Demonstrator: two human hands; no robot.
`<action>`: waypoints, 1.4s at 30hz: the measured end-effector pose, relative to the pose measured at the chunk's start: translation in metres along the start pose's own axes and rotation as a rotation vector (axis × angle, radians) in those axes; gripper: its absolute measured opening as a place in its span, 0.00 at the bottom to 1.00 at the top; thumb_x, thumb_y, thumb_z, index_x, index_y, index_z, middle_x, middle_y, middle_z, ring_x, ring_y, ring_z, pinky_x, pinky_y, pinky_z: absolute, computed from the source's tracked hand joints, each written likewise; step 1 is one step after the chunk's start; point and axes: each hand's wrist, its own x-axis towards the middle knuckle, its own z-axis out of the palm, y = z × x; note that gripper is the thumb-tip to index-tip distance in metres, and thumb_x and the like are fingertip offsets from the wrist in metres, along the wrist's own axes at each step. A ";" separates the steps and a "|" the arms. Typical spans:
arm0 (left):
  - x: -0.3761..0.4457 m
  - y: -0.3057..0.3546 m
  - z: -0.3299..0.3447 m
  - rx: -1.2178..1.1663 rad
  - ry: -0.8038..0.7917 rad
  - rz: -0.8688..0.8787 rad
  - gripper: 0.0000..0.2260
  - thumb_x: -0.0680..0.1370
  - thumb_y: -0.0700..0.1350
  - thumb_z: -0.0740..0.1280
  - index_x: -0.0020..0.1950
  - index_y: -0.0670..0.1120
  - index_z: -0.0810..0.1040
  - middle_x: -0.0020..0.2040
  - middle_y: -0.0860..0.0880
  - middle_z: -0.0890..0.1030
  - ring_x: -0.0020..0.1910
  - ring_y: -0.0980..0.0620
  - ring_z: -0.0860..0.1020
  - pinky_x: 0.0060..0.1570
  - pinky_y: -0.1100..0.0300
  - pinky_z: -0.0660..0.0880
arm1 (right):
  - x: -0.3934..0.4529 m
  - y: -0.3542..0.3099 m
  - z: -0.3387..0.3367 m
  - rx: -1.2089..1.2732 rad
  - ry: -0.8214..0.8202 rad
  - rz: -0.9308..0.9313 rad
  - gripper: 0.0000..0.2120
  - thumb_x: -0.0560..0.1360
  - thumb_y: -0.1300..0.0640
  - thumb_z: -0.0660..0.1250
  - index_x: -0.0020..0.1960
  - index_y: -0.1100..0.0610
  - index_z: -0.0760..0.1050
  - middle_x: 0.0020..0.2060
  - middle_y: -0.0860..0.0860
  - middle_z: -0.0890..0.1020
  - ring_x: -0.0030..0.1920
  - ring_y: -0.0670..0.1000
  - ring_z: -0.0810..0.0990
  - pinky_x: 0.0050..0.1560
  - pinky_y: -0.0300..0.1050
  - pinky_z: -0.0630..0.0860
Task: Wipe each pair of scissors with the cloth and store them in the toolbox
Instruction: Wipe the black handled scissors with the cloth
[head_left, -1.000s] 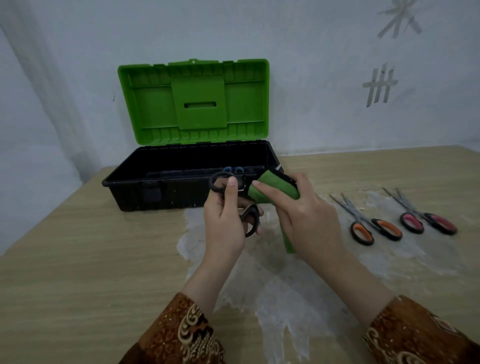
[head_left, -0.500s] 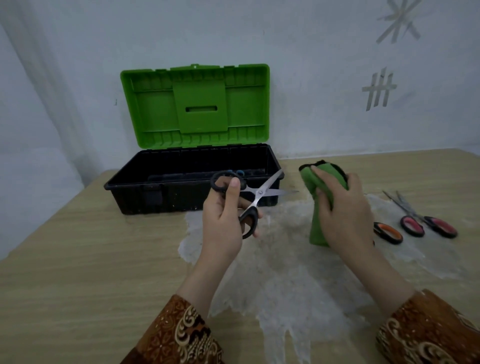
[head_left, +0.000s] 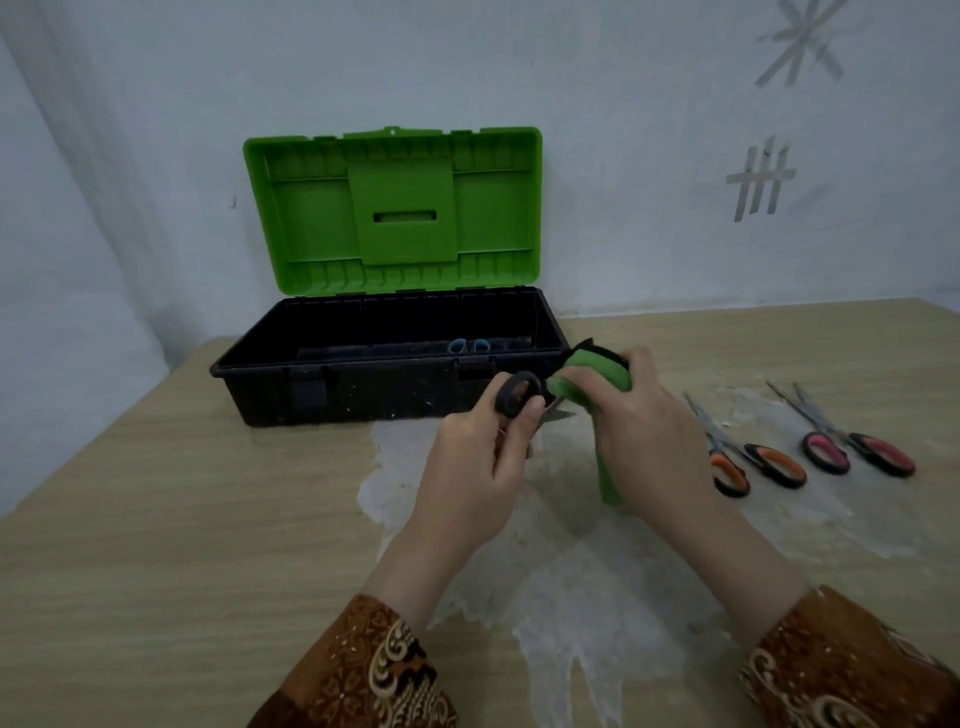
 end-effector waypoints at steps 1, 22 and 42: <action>-0.001 0.001 0.001 -0.016 -0.023 -0.013 0.05 0.81 0.55 0.56 0.49 0.58 0.70 0.27 0.52 0.76 0.21 0.52 0.72 0.22 0.55 0.69 | 0.000 0.007 0.001 -0.035 -0.012 0.037 0.17 0.72 0.64 0.69 0.57 0.48 0.77 0.47 0.58 0.73 0.27 0.53 0.65 0.23 0.41 0.62; 0.017 -0.005 -0.026 -0.632 -0.030 -0.581 0.09 0.83 0.46 0.56 0.47 0.42 0.69 0.30 0.37 0.77 0.17 0.48 0.71 0.20 0.61 0.69 | 0.000 0.032 -0.006 0.080 -0.001 -0.059 0.17 0.73 0.57 0.70 0.62 0.49 0.77 0.47 0.55 0.77 0.28 0.52 0.71 0.24 0.39 0.67; 0.021 -0.008 -0.033 -0.685 0.170 -0.533 0.11 0.83 0.48 0.56 0.52 0.41 0.69 0.29 0.38 0.78 0.18 0.46 0.70 0.21 0.60 0.70 | 0.002 0.017 -0.024 0.078 0.202 -0.059 0.16 0.74 0.63 0.65 0.59 0.51 0.80 0.50 0.58 0.77 0.31 0.55 0.74 0.27 0.39 0.67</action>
